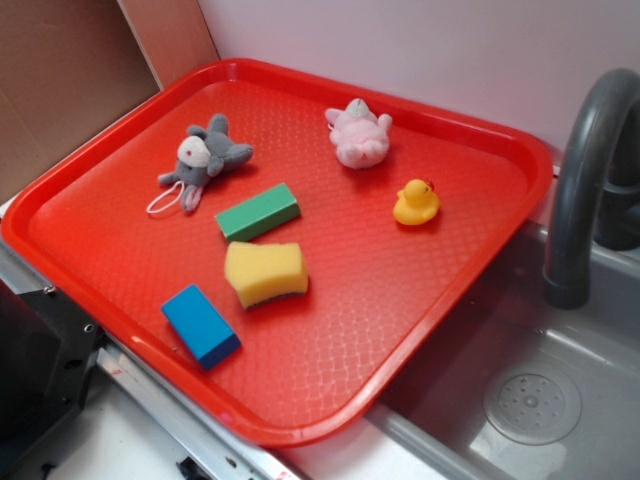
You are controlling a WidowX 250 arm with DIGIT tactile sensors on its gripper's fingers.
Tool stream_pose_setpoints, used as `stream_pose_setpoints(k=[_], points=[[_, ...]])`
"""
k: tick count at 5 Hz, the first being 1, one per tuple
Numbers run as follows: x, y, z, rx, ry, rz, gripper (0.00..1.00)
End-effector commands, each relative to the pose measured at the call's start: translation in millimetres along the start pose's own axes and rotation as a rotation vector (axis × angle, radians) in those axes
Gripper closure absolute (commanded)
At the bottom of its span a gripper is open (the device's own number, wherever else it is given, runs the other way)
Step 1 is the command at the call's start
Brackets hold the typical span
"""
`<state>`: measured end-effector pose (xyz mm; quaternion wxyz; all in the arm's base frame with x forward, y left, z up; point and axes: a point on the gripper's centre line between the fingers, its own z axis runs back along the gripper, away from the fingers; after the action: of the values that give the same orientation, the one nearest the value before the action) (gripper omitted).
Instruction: Grab the yellow duck.
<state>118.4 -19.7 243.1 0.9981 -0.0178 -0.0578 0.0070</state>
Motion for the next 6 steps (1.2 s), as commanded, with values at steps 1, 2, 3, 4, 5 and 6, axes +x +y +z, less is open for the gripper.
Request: stream_pose_setpoints(k=[1, 2, 3, 4, 5, 6], points=[[0, 0, 0, 0.0, 0.0, 0.0, 0.0], [35, -4, -6, 0.048, -0.035, -0.17, 0.0], [65, -22, -15, 0.058, -0.061, -0.37, 0.0], [93, -45, -22, 0.088, -0.136, -0.59, 0.0], [119, -83, -50, 0.149, -0.178, -0.851, 0.0], [142, -119, -98, 0.189, -0.13, -1.013, 0.0]])
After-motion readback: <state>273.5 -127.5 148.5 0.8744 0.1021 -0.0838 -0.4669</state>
